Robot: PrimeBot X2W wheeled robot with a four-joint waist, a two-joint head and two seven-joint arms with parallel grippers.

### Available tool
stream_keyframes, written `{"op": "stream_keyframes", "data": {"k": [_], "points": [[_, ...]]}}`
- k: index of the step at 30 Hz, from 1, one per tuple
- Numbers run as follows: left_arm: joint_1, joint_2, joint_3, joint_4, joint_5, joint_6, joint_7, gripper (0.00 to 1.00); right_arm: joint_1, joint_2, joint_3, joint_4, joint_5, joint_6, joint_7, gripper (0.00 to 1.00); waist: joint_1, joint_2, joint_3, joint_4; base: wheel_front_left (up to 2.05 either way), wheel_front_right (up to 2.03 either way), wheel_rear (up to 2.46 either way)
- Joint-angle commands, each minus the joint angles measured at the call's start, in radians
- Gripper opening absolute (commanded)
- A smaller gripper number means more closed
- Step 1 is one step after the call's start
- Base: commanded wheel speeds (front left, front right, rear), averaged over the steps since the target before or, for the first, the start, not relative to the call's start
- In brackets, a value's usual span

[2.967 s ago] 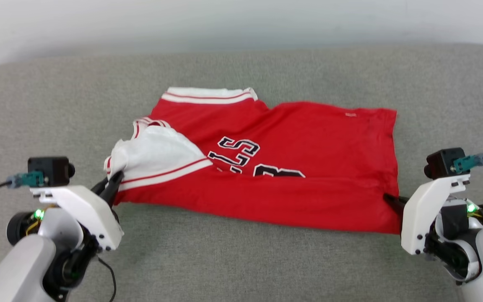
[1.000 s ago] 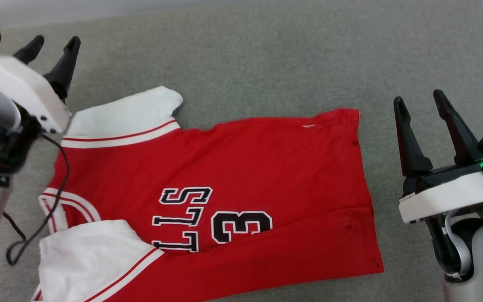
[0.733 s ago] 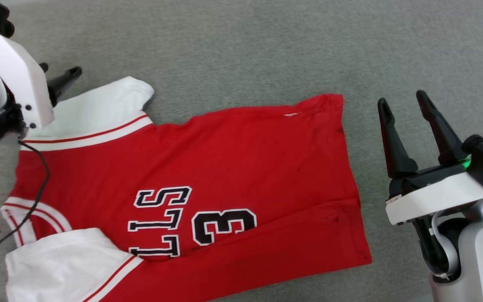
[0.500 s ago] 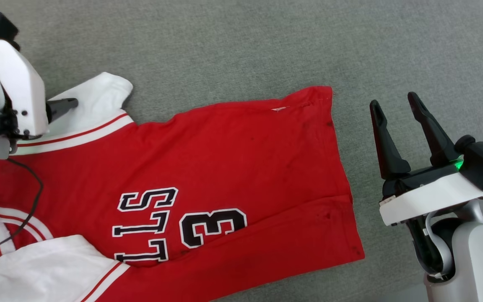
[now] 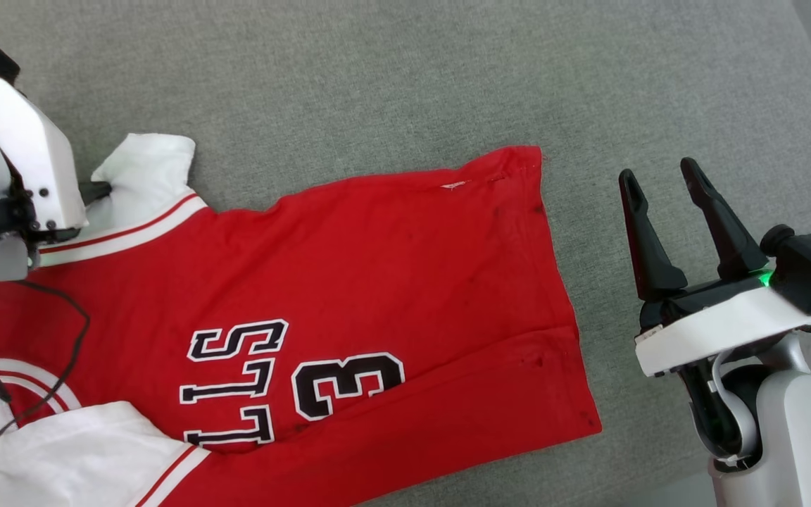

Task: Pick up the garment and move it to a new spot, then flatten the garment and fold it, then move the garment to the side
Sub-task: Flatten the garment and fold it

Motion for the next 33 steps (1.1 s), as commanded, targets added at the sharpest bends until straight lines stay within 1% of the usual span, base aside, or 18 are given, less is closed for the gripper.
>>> {"op": "stream_keyframes", "data": {"k": [1,5,7,9,11,15,17,19,22,25,28,29,30,31,32,33], "points": [[0.085,-0.045,-0.042,0.025,0.002,-0.01,0.003,0.0,-0.006,0.002,-0.004,0.005,0.012,0.0,0.012,1.0,-0.0001,0.0,-0.018,0.013,0.0,0.0,0.0],[0.051,-0.05,-0.022,0.012,0.029,-0.029,-0.089,0.0,-0.02,-0.02,-0.014,0.039,0.07,0.0,0.095,1.0,-0.0001,0.0,-0.059,0.044,0.0,0.0,0.0],[0.029,-0.05,-0.015,0.0,0.047,-0.041,-0.136,0.0,-0.037,-0.037,-0.031,0.078,0.096,0.0,0.163,1.0,-0.0001,0.0,-0.076,0.064,0.0,0.0,0.0],[0.01,-0.058,-0.017,-0.013,0.065,-0.051,-0.175,0.0,-0.06,-0.052,-0.036,0.123,0.125,0.0,0.252,1.0,-0.0001,0.0,-0.09,0.086,0.0,0.0,0.0],[-0.005,-0.07,-0.03,-0.03,0.093,-0.056,-0.202,0.0,-0.087,-0.081,-0.041,0.168,0.138,0.0,0.354,1.0,-0.0001,0.0,-0.095,0.115,0.0,0.0,0.0],[-0.041,-0.094,-0.048,-0.072,0.129,-0.059,-0.234,0.0,-0.16,-0.11,-0.043,0.23,0.163,0.0,0.524,1.0,-0.0001,0.0,-0.078,0.17,0.0,0.0,0.0],[-0.055,-0.108,-0.054,-0.097,0.14,-0.065,-0.249,0.0,-0.204,-0.123,-0.054,0.26,0.164,0.0,0.589,1.0,-0.0001,0.0,-0.061,0.196,0.0,0.0,0.0],[-0.064,-0.118,-0.061,-0.119,0.152,-0.069,-0.264,0.0,-0.251,-0.128,-0.057,0.295,0.164,0.0,0.641,1.0,-0.0001,0.0,-0.045,0.217,0.0,0.0,0.0],[-0.074,-0.133,-0.065,-0.148,0.159,-0.074,-0.284,0.0,-0.313,-0.139,-0.06,0.352,0.159,0.0,0.686,1.0,-0.0001,0.0,-0.023,0.247,0.0,0.0,0.0],[-0.071,-0.141,-0.069,-0.165,0.162,-0.078,-0.298,0.0,-0.364,-0.142,-0.059,0.42,0.158,0.0,0.725,1.0,-0.0001,0.0,-0.009,0.265,0.0,0.0,0.0],[-0.06,-0.143,-0.072,-0.176,0.163,-0.083,-0.308,0.0,-0.383,-0.14,-0.054,0.503,0.155,0.0,0.782,1.0,-0.0001,0.0,-0.001,0.277,0.0,0.0,0.0],[-0.056,-0.143,-0.073,-0.178,0.162,-0.084,-0.312,0.0,-0.381,-0.138,-0.049,0.532,0.149,0.0,0.808,0.49,-0.0001,0.0,0.0,0.28,0.0,0.0,0.0],[-0.056,-0.143,-0.073,-0.178,0.162,-0.084,-0.312,0.0,-0.381,-0.138,-0.049,0.532,0.149,0.0,0.808,0.49,-0.0001,0.0,0.0,0.28,0.0,0.0,0.0],[-0.053,-0.142,-0.073,-0.179,0.161,-0.085,-0.316,0.0,-0.379,-0.136,-0.039,0.552,0.147,0.0,0.827,0.0,-0.0001,0.0,0.0,0.283,0.0,0.0,0.0],[-0.045,-0.137,-0.073,-0.179,0.158,-0.086,-0.317,0.0,-0.378,-0.12,-0.028,0.574,0.163,0.0,0.858,0.0,-0.0001,0.0,0.001,0.287,0.0,0.0,0.0],[-0.045,-0.137,-0.073,-0.179,0.158,-0.086,-0.317,0.0,-0.378,-0.12,-0.028,0.574,0.163,0.0,0.858,0.0,-0.0001,0.0,0.001,0.287,0.0,0.0,0.0]]}}
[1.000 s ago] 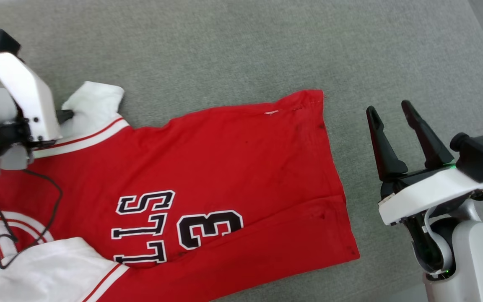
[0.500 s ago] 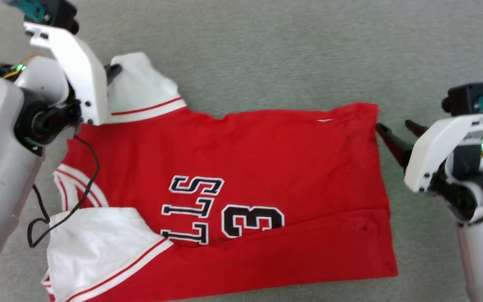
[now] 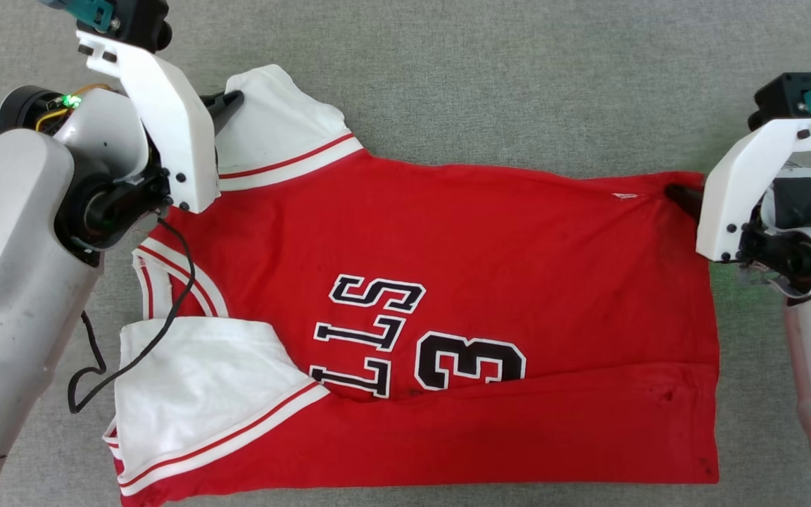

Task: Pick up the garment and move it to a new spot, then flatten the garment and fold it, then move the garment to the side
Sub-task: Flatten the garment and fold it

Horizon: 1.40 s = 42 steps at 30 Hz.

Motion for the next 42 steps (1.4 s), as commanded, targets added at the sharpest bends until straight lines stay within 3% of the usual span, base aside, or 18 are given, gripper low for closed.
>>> {"op": "stream_keyframes", "data": {"k": [1,8,14,20,29,30,31,32,33,34,42], "points": [[0.01,0.002,0.002,-0.002,-0.004,-0.002,-0.005,0.0,0.052,0.026,0.028,0.047,0.003,0.0,0.022,0.0,0.0,0.0,0.0,0.001,0.0,0.0,0.0],[0.045,0.008,0.023,0.007,-0.015,0.002,-0.058,0.0,0.008,-0.016,0.039,-0.022,0.011,0.0,-0.037,0.0,0.0,0.0,-0.046,0.007,0.0,0.0,0.0],[0.151,0.017,0.056,-0.016,-0.052,0.013,-0.135,0.0,0.086,-0.052,0.044,-0.152,0.014,0.0,-0.095,0.0,0.0,0.0,-0.145,0.017,0.0,0.0,0.0],[0.407,0.053,0.094,-0.101,-0.103,0.064,-0.249,0.0,0.33,-0.04,0.01,-0.305,0.032,0.0,-0.131,0.0,0.0,0.0,-0.267,0.033,0.0,0.0,0.0],[0.683,0.026,0.049,-0.12,-0.155,0.117,-0.278,0.0,0.602,0.015,-0.082,-0.32,0.06,0.0,-0.204,0.0,0.0,0.0,-0.339,0.079,0.0,0.0,0.0],[0.7,0.014,0.042,-0.11,-0.163,0.118,-0.277,0.0,0.62,0.019,-0.088,-0.311,0.061,0.0,-0.216,0.21,0.0,0.0,-0.341,0.082,0.0,0.0,0.0],[0.715,0.003,0.034,-0.1,-0.172,0.115,-0.272,0.15,0.637,0.018,-0.086,-0.3,0.056,0.0,-0.23,0.45,0.0,0.0,-0.344,0.084,0.0,0.0,0.0],[0.726,-0.007,0.025,-0.087,-0.176,0.108,-0.267,0.53,0.653,0.02,-0.081,-0.284,0.055,0.0,-0.24,1.0,0.0,0.0,-0.346,0.085,0.0,0.0,0.0],[0.737,-0.017,0.018,-0.073,-0.184,0.102,-0.265,0.89,0.666,0.027,-0.08,-0.269,0.063,0.0,-0.251,1.0,0.0,0.0,-0.35,0.086,0.0,0.0,0.0],[0.748,-0.03,0.012,-0.059,-0.191,0.097,-0.267,1.0,0.674,0.028,-0.077,-0.258,0.065,0.0,-0.266,1.0,0.0,0.0,-0.355,0.085,0.0,0.0,0.0],[0.783,-0.085,0.035,0.004,-0.143,0.096,-0.456,1.0,0.727,0.023,-0.065,-0.249,0.073,0.0,-0.365,1.0,0.0,0.0,-0.407,0.061,0.0,0.0,0.0]]}}
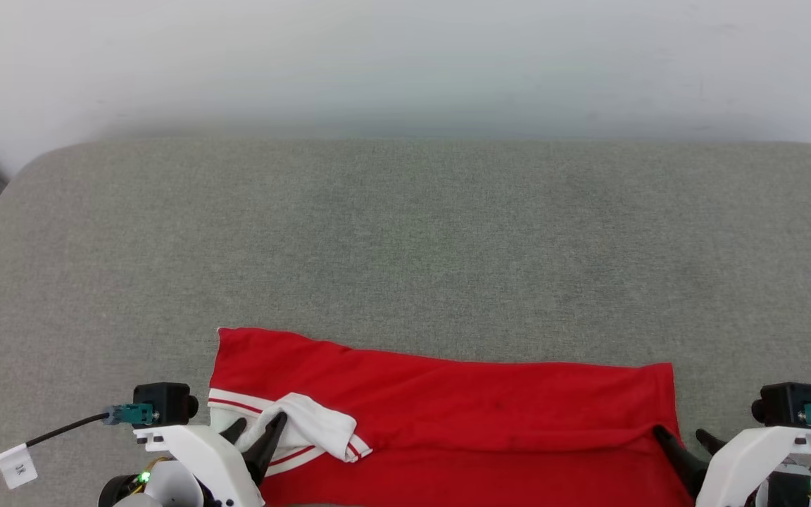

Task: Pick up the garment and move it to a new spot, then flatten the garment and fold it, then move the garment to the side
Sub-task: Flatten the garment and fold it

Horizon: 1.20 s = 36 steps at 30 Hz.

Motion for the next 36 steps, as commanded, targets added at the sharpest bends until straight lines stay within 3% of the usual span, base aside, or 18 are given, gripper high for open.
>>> {"op": "stream_keyframes", "data": {"k": [1,6,12,20,27,33,34,36], "points": [[0.01,-0.003,0.008,-0.008,0.016,0.004,-0.032,1.0,0.011,-0.009,-0.001,-0.024,0.005,0.0,-0.01,1.0,0.0002,-0.0001,-0.016,-0.012,0.0,0.0,0.0],[0.005,0.002,0.04,-0.075,0.091,0.054,-0.184,1.0,0.012,-0.026,-0.031,-0.128,-0.009,0.0,0.007,1.0,0.0002,-0.0001,-0.038,-0.024,0.0,0.0,0.0],[-0.014,0.004,0.06,-0.179,0.206,0.135,-0.331,1.0,-0.038,-0.047,-0.107,-0.187,-0.034,0.0,0.134,1.0,0.0002,-0.0001,-0.043,-0.018,0.0,0.0,0.0],[-0.033,-0.029,0.094,-0.279,0.369,0.19,-0.395,1.0,-0.057,-0.042,-0.143,-0.165,-0.075,0.0,0.298,1.0,0.0002,-0.0001,-0.01,0.051,0.0,0.0,0.0],[-0.023,-0.081,0.163,-0.337,0.465,0.171,-0.397,1.0,-0.051,0.028,-0.161,-0.077,-0.105,0.0,0.328,1.0,0.0002,-0.0001,0.043,0.118,0.0,0.0,0.0],[-0.008,-0.106,0.194,-0.339,0.525,0.146,-0.398,1.0,-0.067,0.057,-0.139,0.045,-0.096,0.0,0.324,1.0,0.0002,-0.0001,0.06,0.133,0.0,0.0,0.0],[-0.004,-0.108,0.198,-0.337,0.533,0.143,-0.398,1.0,-0.067,0.061,-0.132,0.062,-0.094,0.0,0.321,0.61,0.0002,-0.0001,0.059,0.133,0.0,0.0,0.0],[0.006,-0.113,0.206,-0.333,0.542,0.139,-0.398,1.0,-0.067,0.068,-0.115,0.088,-0.084,0.0,0.322,0.0,0.0002,-0.0001,0.052,0.13,0.0,0.0,0.0]]}}
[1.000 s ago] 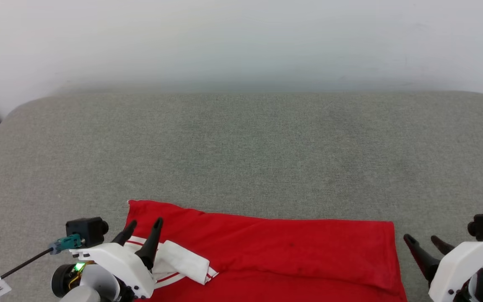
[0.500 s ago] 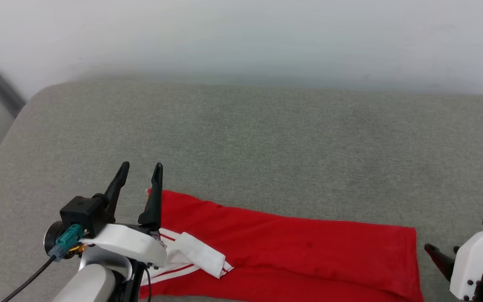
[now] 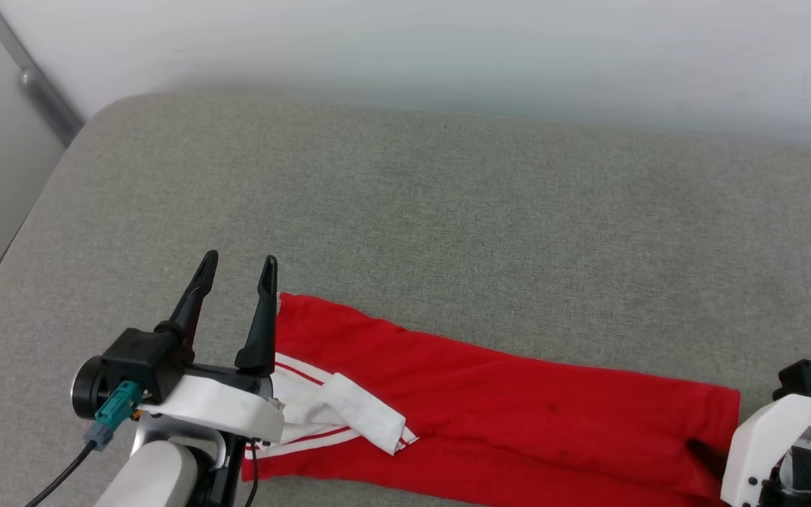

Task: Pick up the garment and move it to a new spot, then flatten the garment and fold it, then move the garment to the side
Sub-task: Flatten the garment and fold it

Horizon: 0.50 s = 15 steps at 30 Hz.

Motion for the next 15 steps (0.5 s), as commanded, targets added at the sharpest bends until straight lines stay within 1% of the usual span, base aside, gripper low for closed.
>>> {"op": "stream_keyframes", "data": {"k": [1,6,7,10,15], "points": [[0.016,-0.006,0.006,0.004,0.009,-0.007,-0.004,1.0,0.018,0.03,0.034,0.049,0.012,0.0,0.009,0.0,0.0,0.0,-0.008,-0.005,0.0,0.0,0.0],[0.045,-0.004,0.013,0.016,0.018,-0.011,-0.004,1.0,-0.001,-0.005,0.058,0.033,0.024,0.0,-0.021,0.0,0.0,0.0,-0.046,-0.02,0.0,0.0,0.0],[0.064,0.003,0.011,0.026,0.024,-0.006,-0.004,1.0,-0.009,-0.031,0.068,0.007,0.03,0.0,-0.037,0.0,0.0,0.0,-0.073,-0.029,0.0,0.0,0.0],[0.08,0.002,0.012,0.034,0.016,-0.002,-0.003,1.0,-0.011,-0.044,0.073,-0.004,0.034,0.0,-0.043,0.0,0.0,0.0,-0.092,-0.038,0.0,0.0,0.0],[0.114,0.009,0.025,0.052,0.003,0.009,-0.003,1.0,0.002,-0.06,0.037,-0.013,0.028,0.0,-0.033,0.0,0.0,0.0,-0.131,-0.067,0.0,0.0,0.0]]}}
